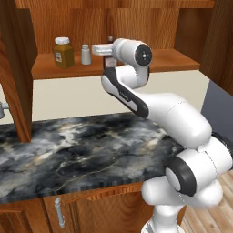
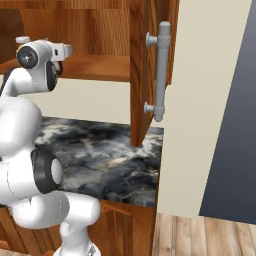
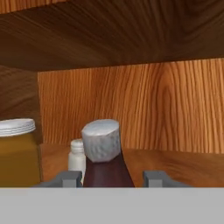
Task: Collect the turmeric, ketchup, and shaker from the cabinet and place them next to the stove.
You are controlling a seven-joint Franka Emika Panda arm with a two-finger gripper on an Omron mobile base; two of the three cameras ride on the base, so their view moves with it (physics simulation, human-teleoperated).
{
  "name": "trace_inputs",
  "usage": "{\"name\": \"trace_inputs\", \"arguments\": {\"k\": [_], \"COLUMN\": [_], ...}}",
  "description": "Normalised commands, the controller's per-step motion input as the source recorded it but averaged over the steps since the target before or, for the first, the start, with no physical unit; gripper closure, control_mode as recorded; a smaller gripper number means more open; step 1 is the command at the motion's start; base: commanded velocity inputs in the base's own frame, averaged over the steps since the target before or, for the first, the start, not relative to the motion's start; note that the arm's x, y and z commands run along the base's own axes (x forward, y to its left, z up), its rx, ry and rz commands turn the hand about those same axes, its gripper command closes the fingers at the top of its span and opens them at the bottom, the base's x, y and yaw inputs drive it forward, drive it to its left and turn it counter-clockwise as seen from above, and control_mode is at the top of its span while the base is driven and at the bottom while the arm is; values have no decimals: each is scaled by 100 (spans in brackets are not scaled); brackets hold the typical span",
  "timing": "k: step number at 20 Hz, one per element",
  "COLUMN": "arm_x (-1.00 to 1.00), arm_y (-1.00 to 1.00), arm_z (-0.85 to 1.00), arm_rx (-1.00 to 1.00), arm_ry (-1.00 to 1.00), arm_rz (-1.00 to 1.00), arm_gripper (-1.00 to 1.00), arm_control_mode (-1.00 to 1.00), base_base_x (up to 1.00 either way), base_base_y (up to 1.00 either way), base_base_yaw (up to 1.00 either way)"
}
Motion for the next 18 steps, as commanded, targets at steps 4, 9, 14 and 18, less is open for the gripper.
{"name": "trace_inputs", "arguments": {"k": [4,9,14,18], "arm_x": [-64,-86,-100,-98], "arm_y": [-4,-11,-18,-14], "arm_z": [15,14,12,4], "arm_rx": [0,8,14,11], "arm_ry": [-1,2,9,15], "arm_rz": [0,0,0,0], "arm_gripper": [100,100,100,100], "arm_control_mode": [-100,-100,-100,-100], "base_base_x": [0,0,0,0], "base_base_y": [0,0,0,0], "base_base_yaw": [0,0,0,0]}}
